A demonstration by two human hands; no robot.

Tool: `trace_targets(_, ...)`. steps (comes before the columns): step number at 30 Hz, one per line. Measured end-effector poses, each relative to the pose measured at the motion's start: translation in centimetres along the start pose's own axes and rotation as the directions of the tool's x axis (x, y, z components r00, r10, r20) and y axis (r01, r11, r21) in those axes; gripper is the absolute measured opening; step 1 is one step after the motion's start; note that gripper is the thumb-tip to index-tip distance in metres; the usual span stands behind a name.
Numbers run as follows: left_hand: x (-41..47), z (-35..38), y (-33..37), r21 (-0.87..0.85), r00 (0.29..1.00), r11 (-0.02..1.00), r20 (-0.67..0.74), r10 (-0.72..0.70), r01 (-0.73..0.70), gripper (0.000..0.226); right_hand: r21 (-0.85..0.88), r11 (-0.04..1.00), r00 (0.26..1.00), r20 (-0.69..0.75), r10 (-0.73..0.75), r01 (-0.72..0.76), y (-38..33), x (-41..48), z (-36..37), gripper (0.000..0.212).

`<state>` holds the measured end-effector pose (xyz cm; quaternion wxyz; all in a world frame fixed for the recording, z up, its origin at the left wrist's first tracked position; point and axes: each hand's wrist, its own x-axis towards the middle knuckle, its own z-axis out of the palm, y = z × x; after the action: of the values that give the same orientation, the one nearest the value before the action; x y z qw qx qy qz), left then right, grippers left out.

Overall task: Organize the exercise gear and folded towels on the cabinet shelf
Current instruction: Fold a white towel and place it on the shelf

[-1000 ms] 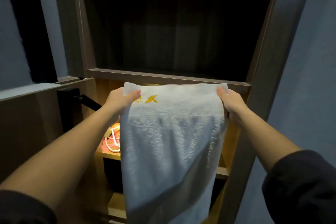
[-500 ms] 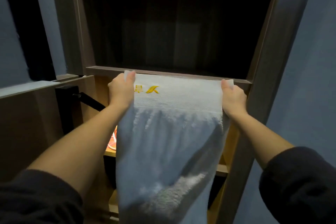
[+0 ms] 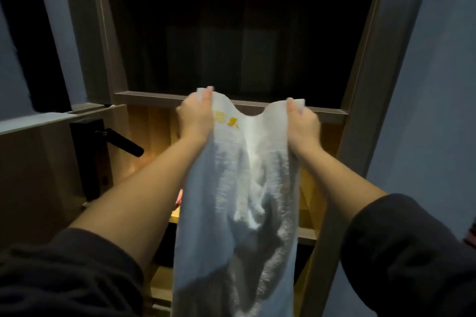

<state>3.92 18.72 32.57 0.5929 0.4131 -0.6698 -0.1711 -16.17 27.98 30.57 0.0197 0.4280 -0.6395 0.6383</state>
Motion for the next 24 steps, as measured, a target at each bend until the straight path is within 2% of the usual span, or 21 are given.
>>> trace_targets(1,0.1,0.2,0.1,0.05,0.999,0.999,0.032,0.019,-0.021,0.043,-0.022,1.0,1.0,0.007,-0.007,0.007,-0.3,0.0,0.3,0.049)
trace_targets(3,0.7,-1.2,-1.3,0.163,1.0,0.987,0.012,-0.005,0.003,0.043,-0.097,0.994,0.999,-0.033,0.039,-0.042,0.3,0.6,-1.3,0.05)
trace_targets(6,1.3,-3.1,-4.2,0.097,0.995,0.991,-0.053,-0.09,0.095,0.047,-0.164,0.982,0.995,-0.063,0.079,-0.088,2.5,1.5,-4.4,0.05)
trace_targets(9,0.6,-2.4,-4.1,0.031,0.993,0.994,-0.054,-0.104,0.105,0.044,-0.208,0.974,0.996,-0.055,0.075,-0.085,2.9,1.5,-4.0,0.041)
trace_targets(11,0.7,-2.7,-3.7,-0.006,0.994,0.995,-0.054,-0.099,0.099,0.047,-0.165,0.984,0.995,-0.086,0.056,-0.07,2.5,1.5,-3.9,0.046)
trace_targets(13,1.3,-2.9,-2.9,-0.038,0.994,0.997,-0.074,-0.077,0.074,0.047,-0.049,0.999,0.99,-0.142,0.005,-0.012,2.0,1.8,-4.1,0.042)
trace_targets(16,1.4,-2.0,-0.1,-0.051,0.999,0.998,-0.036,0.028,-0.03,0.047,0.038,0.999,0.98,-0.198,-0.022,0.03,0.4,1.8,-2.7,0.039)
trace_targets(18,1.5,-1.7,0.2,0.013,0.998,0.998,0.025,0.057,-0.057,0.046,-0.002,1.0,0.988,-0.155,-0.025,0.025,0.7,1.9,-2.1,0.041)
trace_targets(20,1.8,-2.4,-1.1,0.058,1.0,0.998,-0.013,-0.005,0.005,0.046,-0.081,0.997,0.988,-0.15,-0.027,0.015,1.6,2.3,-3.0,0.043)
trace_targets(24,1.6,-3.4,-2.8,-0.025,0.995,0.995,-0.029,-0.099,0.098,0.044,-0.104,0.995,0.992,-0.127,-0.017,0.004,2.4,2.7,-4.5,0.05)
